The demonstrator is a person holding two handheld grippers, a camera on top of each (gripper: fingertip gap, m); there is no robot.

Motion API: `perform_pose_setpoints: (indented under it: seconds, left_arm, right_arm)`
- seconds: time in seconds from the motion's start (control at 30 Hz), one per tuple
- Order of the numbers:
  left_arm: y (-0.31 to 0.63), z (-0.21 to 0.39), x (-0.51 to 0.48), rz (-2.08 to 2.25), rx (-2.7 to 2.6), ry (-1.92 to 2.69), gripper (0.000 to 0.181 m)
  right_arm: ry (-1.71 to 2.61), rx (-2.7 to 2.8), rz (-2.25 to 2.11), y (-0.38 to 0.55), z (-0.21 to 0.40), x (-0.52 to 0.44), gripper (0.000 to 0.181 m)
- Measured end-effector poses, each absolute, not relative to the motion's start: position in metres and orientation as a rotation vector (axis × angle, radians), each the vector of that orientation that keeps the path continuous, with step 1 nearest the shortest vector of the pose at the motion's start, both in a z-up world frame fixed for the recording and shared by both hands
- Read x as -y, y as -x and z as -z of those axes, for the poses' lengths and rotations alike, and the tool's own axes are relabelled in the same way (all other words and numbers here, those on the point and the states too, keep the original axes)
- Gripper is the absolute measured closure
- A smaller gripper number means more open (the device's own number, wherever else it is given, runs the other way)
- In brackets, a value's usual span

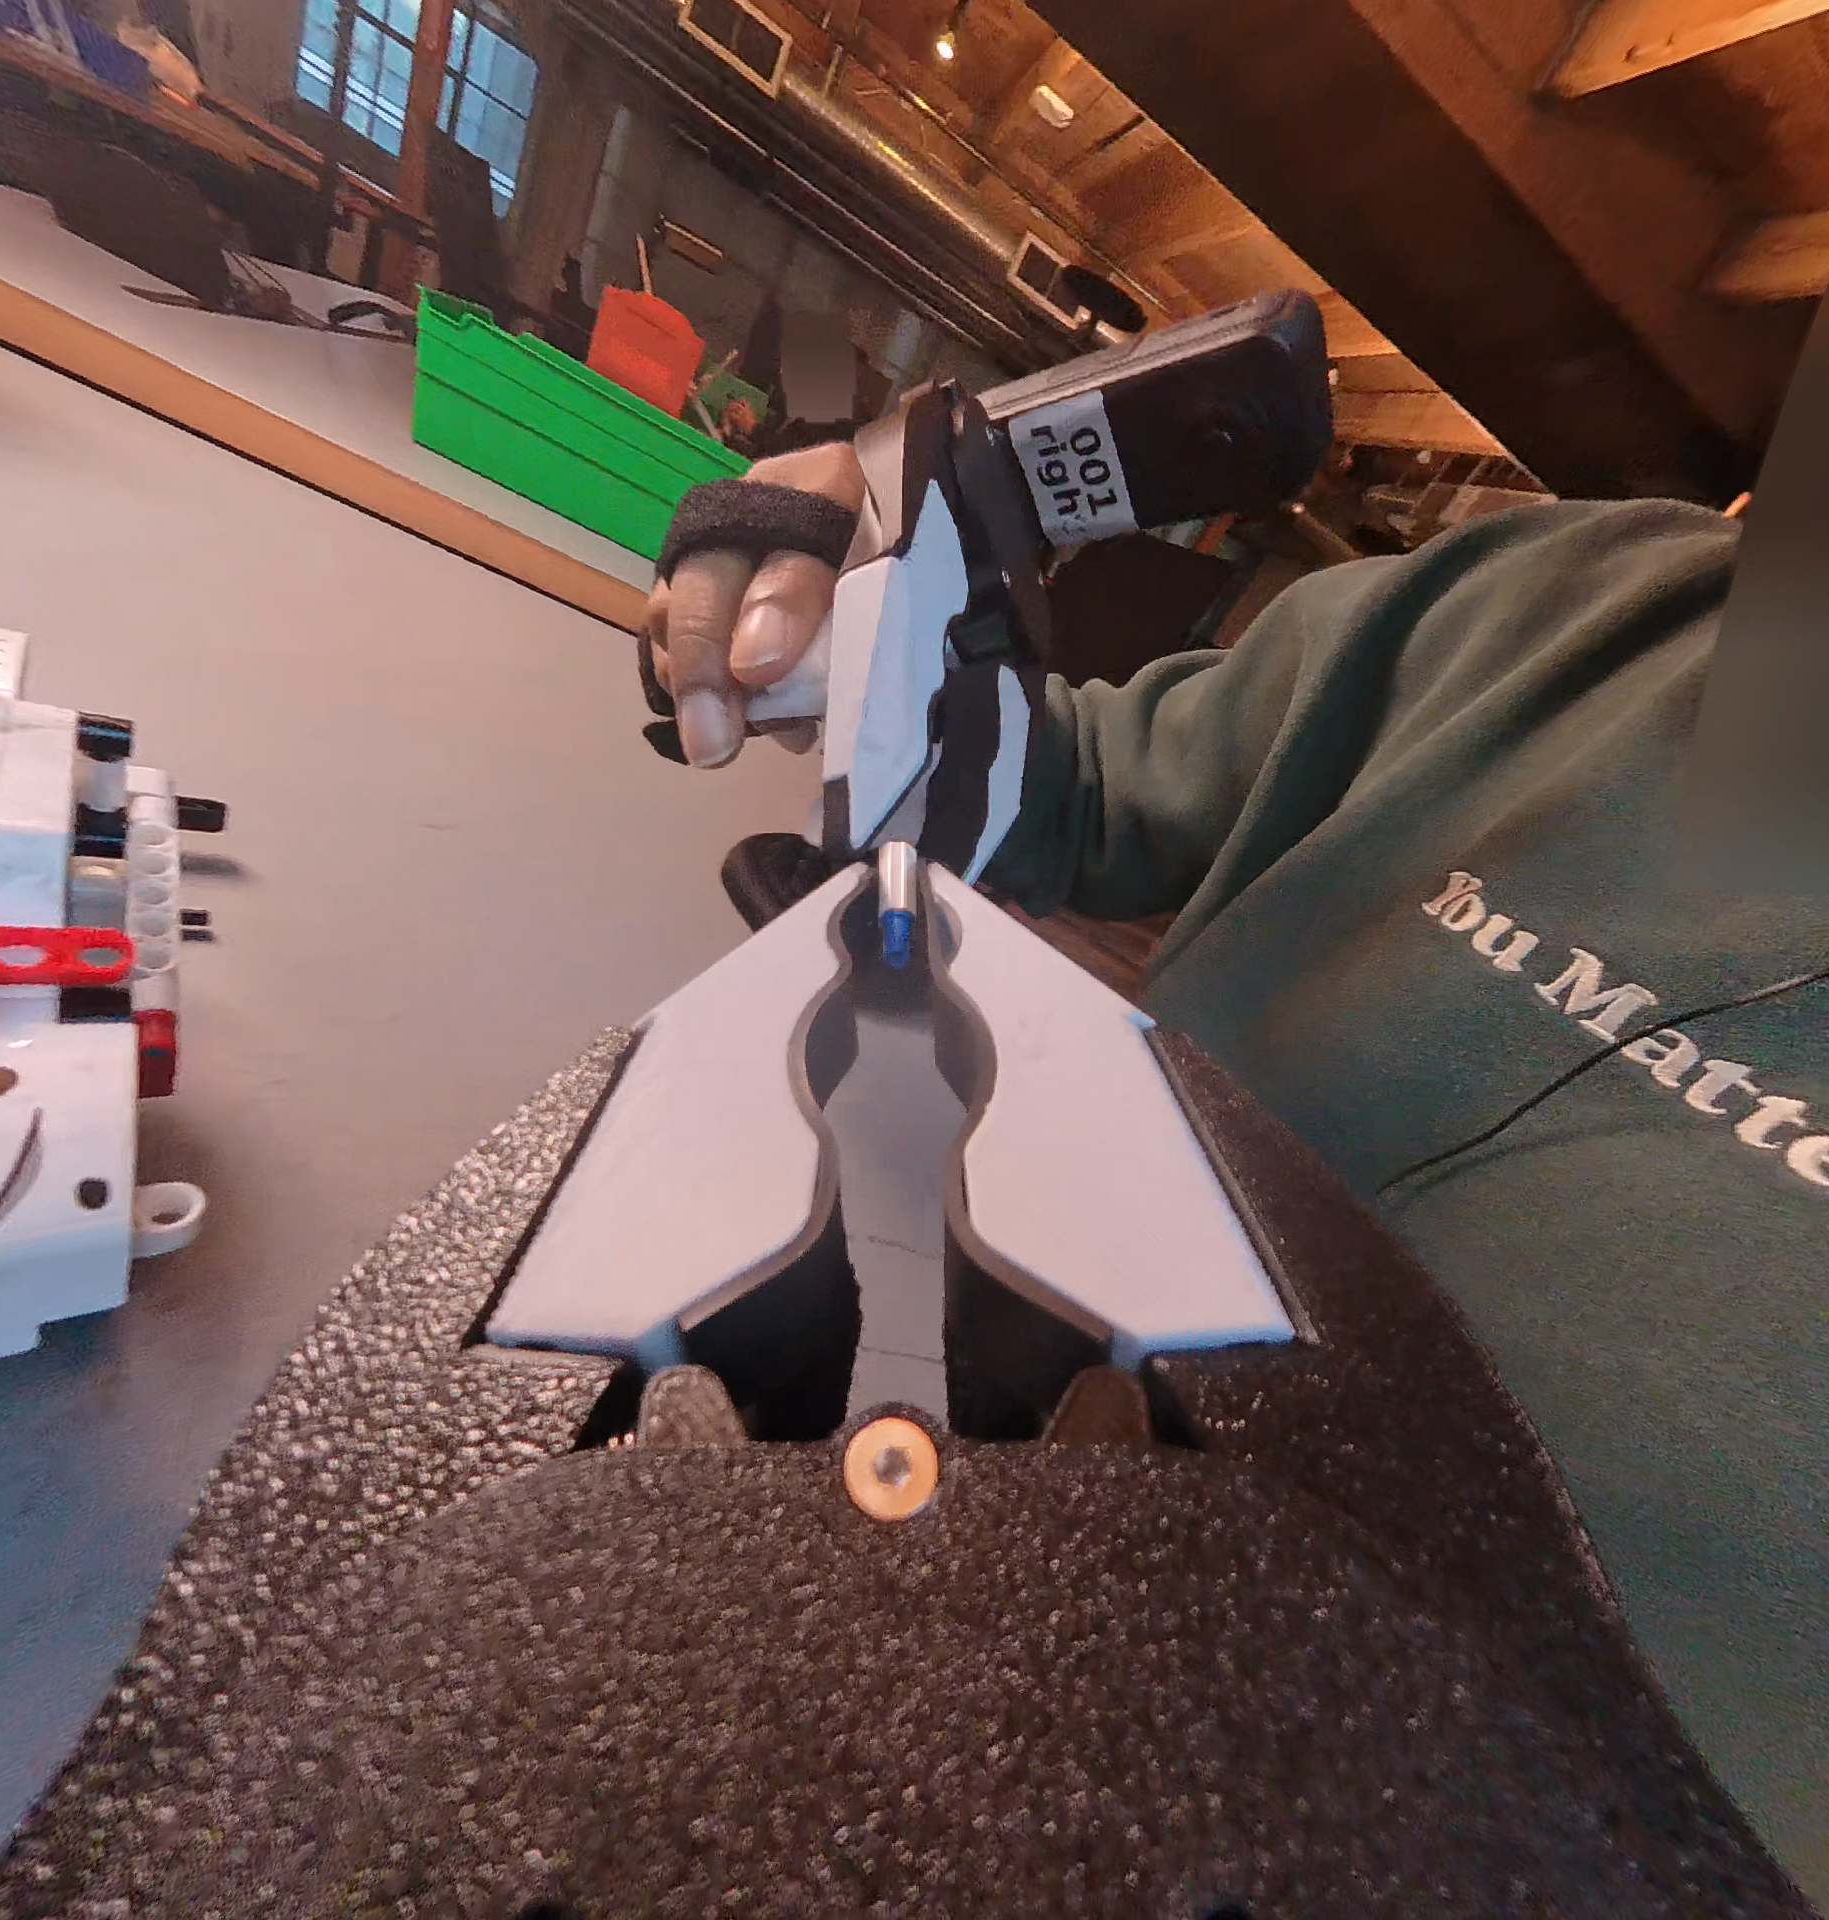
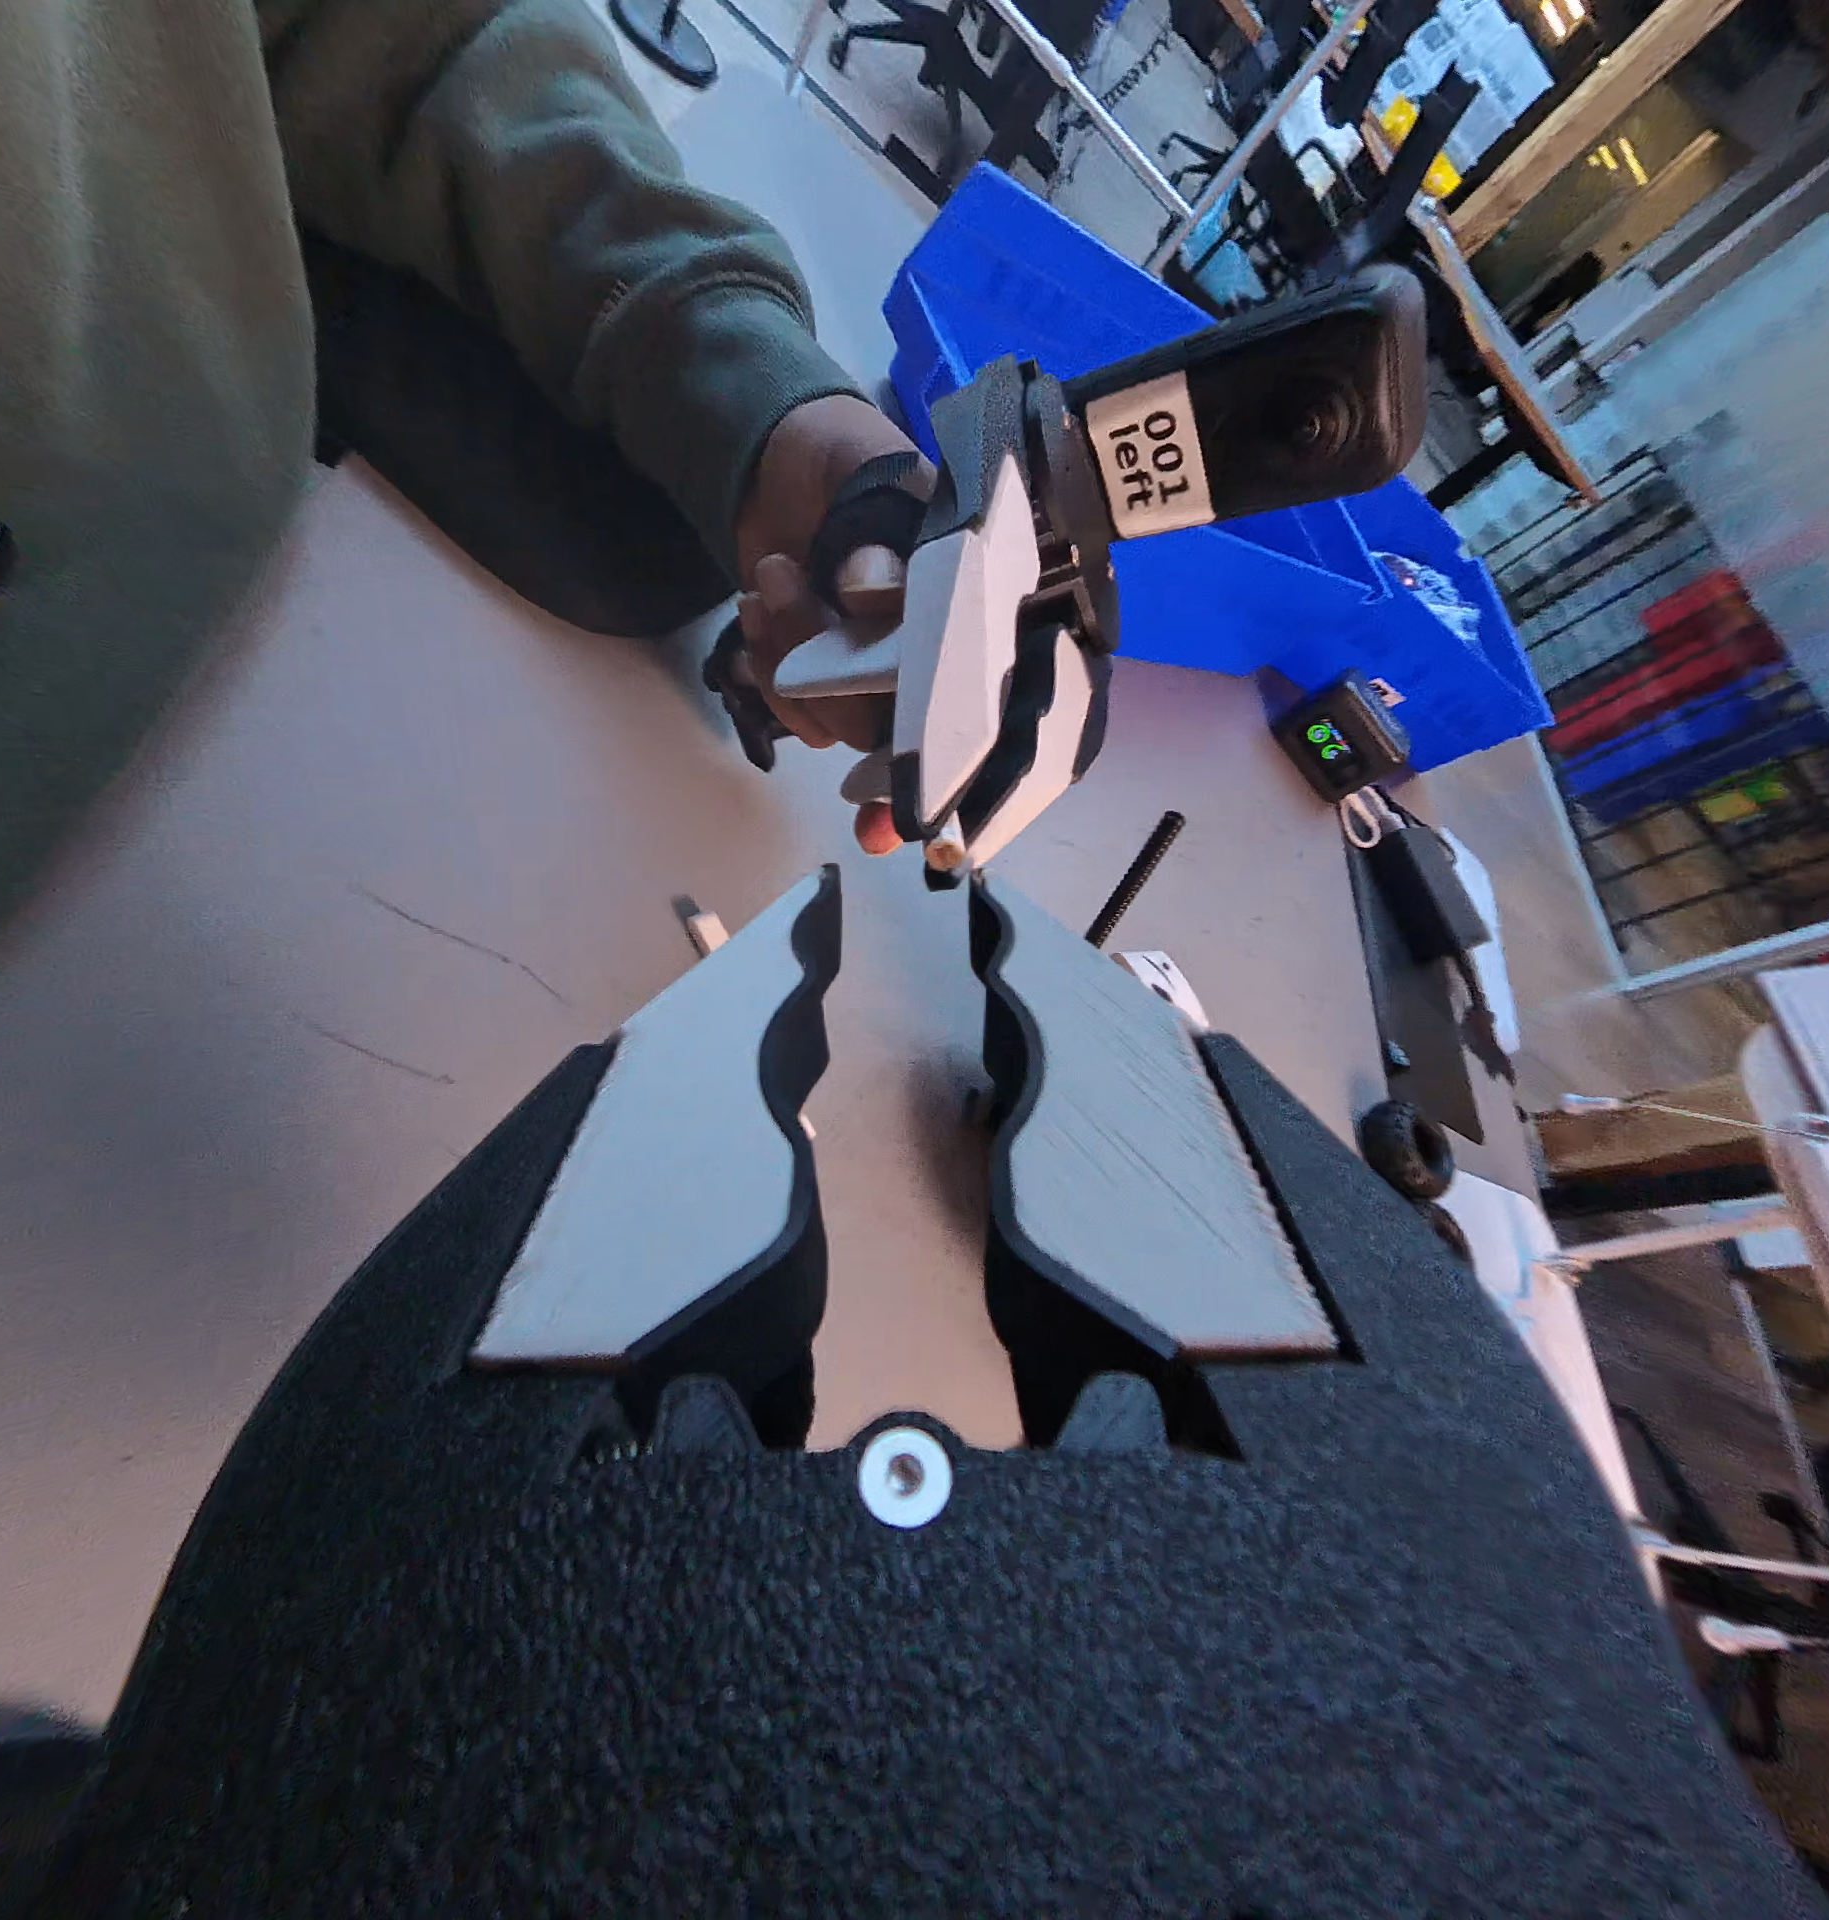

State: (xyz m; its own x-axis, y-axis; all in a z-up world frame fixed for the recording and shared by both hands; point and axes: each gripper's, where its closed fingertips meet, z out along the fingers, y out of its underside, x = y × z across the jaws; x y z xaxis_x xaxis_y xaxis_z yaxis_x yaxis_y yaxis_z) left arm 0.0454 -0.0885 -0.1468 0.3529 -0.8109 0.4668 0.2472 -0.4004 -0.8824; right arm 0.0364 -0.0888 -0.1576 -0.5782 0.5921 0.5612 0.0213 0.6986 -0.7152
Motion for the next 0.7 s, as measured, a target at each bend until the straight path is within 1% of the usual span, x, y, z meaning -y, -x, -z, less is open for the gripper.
perform_pose_setpoints:
  seconds: [0.1, 0.17, 0.3, 0.37, 0.43, 0.53, 0.7]
  left_arm:
    - [-0.053, 0.155, 0.089, 1.314, -0.523, 1.627, 0.175]
    - [-0.055, 0.153, 0.093, 1.37, -0.512, 1.613, 0.175]
    - [-0.051, 0.147, 0.091, 1.423, -0.455, 1.584, 0.174]
    - [-0.047, 0.143, 0.088, 1.475, -0.411, 1.566, 0.165]
    - [-0.043, 0.148, 0.083, 1.481, -0.366, 1.587, 0.176]
    - [-0.039, 0.152, 0.082, 1.541, -0.315, 1.594, 0.181]
    - [-0.023, 0.166, 0.067, 1.384, -0.259, 1.681, 0.181]
  right_arm:
    - [0.424, 2.016, -0.817, -0.035, 0.156, 0.092, 0.161]
    - [0.395, 2.012, -0.778, -0.034, 0.159, 0.092, 0.169]
    - [0.41, 1.94, -0.82, -0.031, 0.153, 0.088, 0.172]
    - [0.442, 1.897, -0.847, -0.027, 0.152, 0.083, 0.173]
    - [0.439, 1.877, -0.838, -0.025, 0.155, 0.083, 0.173]
    - [0.418, 1.866, -0.786, -0.022, 0.159, 0.083, 0.171]
    - [0.532, 1.879, -0.829, -0.023, 0.166, 0.064, 0.169]
